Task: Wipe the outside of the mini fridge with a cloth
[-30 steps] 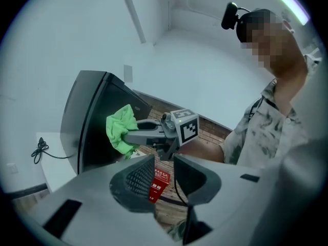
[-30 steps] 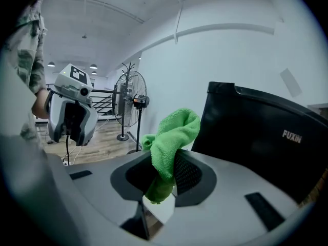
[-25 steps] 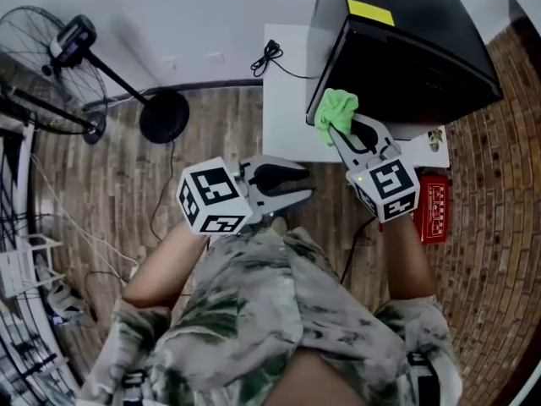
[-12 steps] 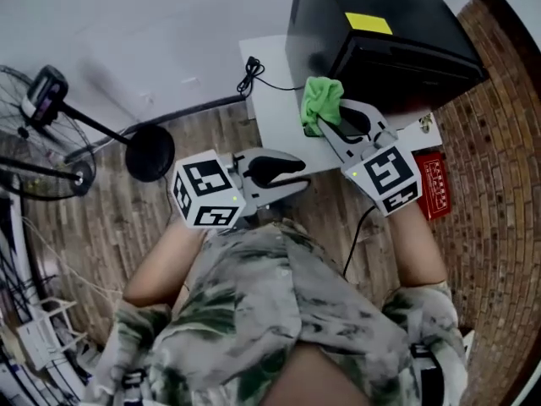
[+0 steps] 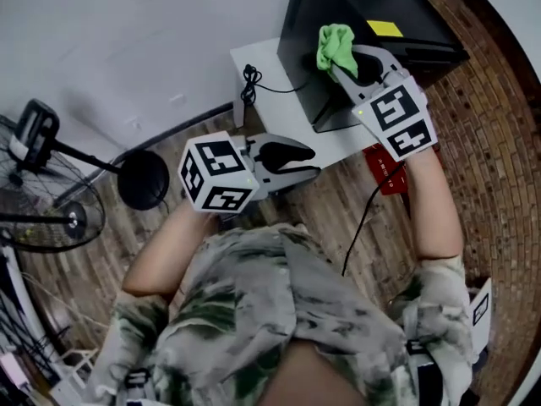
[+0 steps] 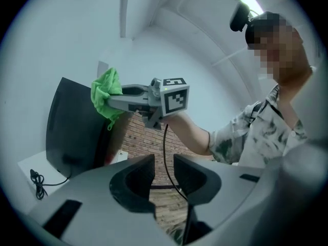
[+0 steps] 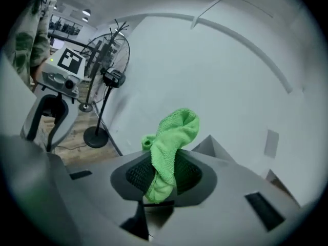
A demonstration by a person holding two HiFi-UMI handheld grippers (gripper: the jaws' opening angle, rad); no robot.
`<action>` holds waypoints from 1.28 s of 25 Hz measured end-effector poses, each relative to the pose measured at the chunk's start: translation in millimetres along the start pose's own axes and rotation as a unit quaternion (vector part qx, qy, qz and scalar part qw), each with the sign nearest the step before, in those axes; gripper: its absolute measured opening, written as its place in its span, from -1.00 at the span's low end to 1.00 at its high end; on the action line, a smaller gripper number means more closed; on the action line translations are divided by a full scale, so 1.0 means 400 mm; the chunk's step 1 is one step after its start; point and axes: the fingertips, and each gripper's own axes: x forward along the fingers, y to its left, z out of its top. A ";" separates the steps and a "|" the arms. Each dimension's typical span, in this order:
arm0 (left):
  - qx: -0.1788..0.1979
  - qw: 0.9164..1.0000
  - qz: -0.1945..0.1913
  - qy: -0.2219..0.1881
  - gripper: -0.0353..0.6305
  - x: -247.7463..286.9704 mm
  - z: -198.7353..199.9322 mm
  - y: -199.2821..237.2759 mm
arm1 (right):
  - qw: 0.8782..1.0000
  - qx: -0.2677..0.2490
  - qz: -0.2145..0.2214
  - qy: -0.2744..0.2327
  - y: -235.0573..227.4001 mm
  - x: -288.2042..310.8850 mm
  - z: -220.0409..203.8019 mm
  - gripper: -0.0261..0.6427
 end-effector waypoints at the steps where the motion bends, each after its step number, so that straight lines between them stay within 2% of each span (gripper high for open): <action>1: -0.001 1.000 -0.006 -0.001 -0.52 -0.014 0.001 -0.004 | 1.000 -0.008 -0.013 0.012 -0.010 0.010 0.009 -0.61; 7: -0.005 0.999 -0.049 -0.010 -0.52 -0.054 0.000 -0.034 | 0.988 -0.045 -0.114 0.092 -0.108 0.036 0.008 -0.61; 14: -0.009 0.998 -0.057 -0.009 -0.52 -0.111 -0.020 -0.045 | 0.965 -0.073 -0.189 0.166 -0.163 0.077 -0.049 -0.61; 23: -0.017 0.999 -0.046 -0.012 -0.52 -0.180 -0.042 -0.035 | 0.957 -0.037 -0.195 0.212 -0.133 0.134 -0.140 -0.61; 32: -0.027 0.999 -0.047 -0.003 -0.52 -0.213 -0.076 -0.044 | 0.949 -0.028 -0.174 0.262 -0.035 0.217 -0.259 -0.61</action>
